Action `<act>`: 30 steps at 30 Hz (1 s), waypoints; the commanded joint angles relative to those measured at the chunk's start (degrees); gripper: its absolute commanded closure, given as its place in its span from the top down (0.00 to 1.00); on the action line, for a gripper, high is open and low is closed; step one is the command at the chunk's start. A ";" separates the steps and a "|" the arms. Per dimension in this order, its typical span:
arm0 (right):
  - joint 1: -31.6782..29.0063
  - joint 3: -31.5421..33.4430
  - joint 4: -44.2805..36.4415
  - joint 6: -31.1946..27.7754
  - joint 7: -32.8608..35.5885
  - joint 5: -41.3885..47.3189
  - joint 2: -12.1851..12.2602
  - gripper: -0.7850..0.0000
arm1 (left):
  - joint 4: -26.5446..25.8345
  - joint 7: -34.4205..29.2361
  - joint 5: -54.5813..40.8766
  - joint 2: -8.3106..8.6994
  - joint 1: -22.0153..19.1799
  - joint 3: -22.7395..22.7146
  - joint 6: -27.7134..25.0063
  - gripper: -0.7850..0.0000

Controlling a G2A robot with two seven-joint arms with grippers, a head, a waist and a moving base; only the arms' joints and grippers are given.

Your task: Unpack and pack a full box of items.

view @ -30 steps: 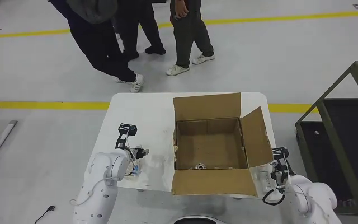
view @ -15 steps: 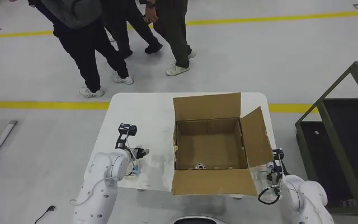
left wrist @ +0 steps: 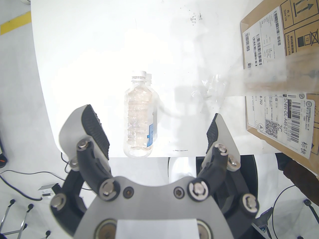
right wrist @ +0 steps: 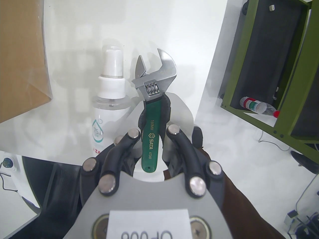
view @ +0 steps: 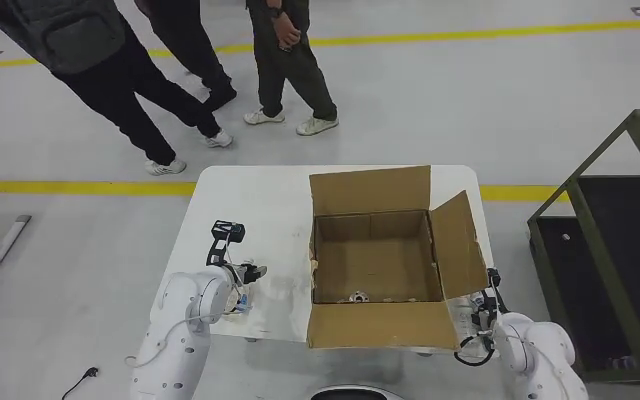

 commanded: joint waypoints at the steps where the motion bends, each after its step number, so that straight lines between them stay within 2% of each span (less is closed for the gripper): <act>1: 0.05 -0.12 0.10 0.14 0.08 0.03 0.04 0.04 | 0.00 0.00 0.00 0.00 0.00 0.00 0.00 1.00; 2: 0.12 -0.18 0.32 0.18 0.03 -0.06 0.06 0.16 | 0.00 0.00 0.00 0.00 0.00 0.00 0.00 1.00; 4: 0.33 -0.31 0.66 0.23 -0.02 -0.23 0.12 0.29 | 0.00 0.00 0.00 0.00 0.00 0.00 0.00 1.00; 6: 0.49 -0.44 0.98 0.28 -0.06 -0.29 0.17 0.30 | 0.00 0.00 0.00 0.00 0.00 0.00 0.00 1.00; 12: 0.59 -0.52 0.88 0.43 -0.13 -0.27 0.33 0.44 | 0.00 0.00 0.00 0.00 0.00 0.00 0.00 1.00; 17: 0.38 1.03 -2.86 0.90 -0.21 0.96 0.55 0.39 | 0.00 0.00 0.00 0.00 0.00 0.00 0.00 1.00; 19: -0.13 2.55 -6.50 1.63 -0.30 2.02 0.64 0.32 | 0.00 0.00 0.00 0.00 0.00 0.00 0.00 1.00; 21: -0.82 4.44 -11.25 2.01 -0.07 3.53 0.75 0.00 | 0.00 0.00 0.00 0.00 0.00 0.00 0.00 1.00; 25: -2.01 8.32 -21.89 1.80 -0.90 4.36 1.07 0.00 | 0.00 0.00 0.00 0.00 0.00 0.00 0.00 1.00; 30: -1.77 12.22 -30.84 2.86 -2.20 8.60 1.19 0.00 | 0.00 0.00 0.00 0.00 0.00 0.00 0.00 1.00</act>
